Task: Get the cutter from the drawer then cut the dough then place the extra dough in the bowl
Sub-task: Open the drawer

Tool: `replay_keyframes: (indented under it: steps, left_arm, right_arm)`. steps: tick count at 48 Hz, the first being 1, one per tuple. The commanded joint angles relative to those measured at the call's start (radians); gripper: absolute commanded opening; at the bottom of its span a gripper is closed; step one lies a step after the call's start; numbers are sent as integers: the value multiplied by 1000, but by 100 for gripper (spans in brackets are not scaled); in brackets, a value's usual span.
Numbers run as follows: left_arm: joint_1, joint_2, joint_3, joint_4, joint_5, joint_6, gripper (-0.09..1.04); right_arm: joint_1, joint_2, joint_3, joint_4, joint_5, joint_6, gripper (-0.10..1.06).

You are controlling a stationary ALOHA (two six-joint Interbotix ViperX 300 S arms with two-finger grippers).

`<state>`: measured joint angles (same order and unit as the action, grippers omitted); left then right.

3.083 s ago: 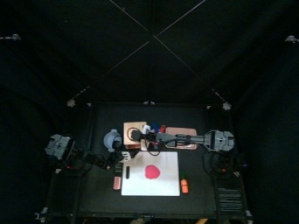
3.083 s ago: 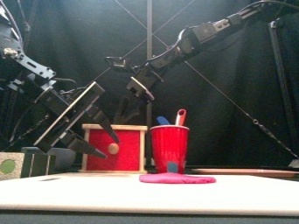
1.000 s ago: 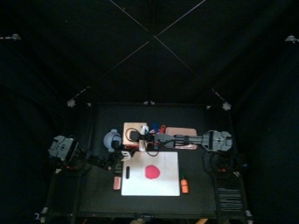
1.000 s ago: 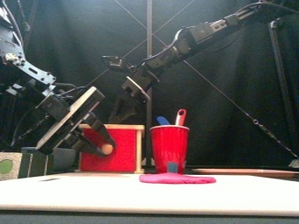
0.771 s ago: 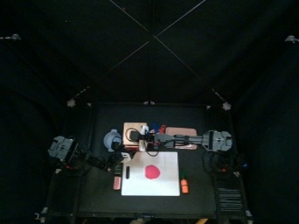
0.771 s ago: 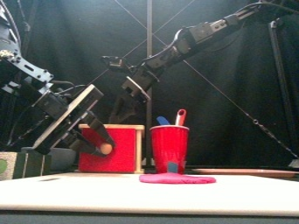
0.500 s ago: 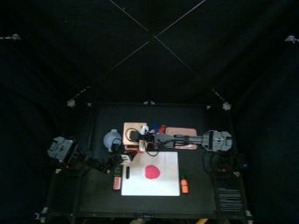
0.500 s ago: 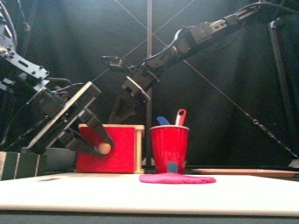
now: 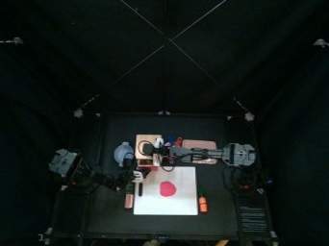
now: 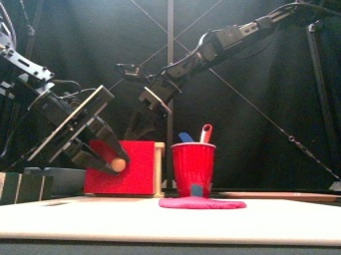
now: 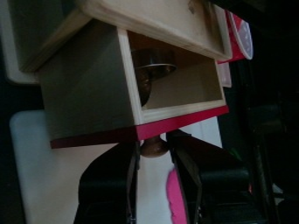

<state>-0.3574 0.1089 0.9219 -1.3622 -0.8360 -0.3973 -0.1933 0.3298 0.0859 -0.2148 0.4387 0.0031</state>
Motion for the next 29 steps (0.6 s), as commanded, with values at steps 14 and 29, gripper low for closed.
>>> replay_keyframes:
  steps: [14,29]
  left_arm:
    - [-5,-31,-32,2,14,14,48]
    - [-15,-23,-38,0,48,14,48]
  right_arm:
    - [-2,18,6,6,15,2,2]
    - [0,21,8,5,15,0,2]
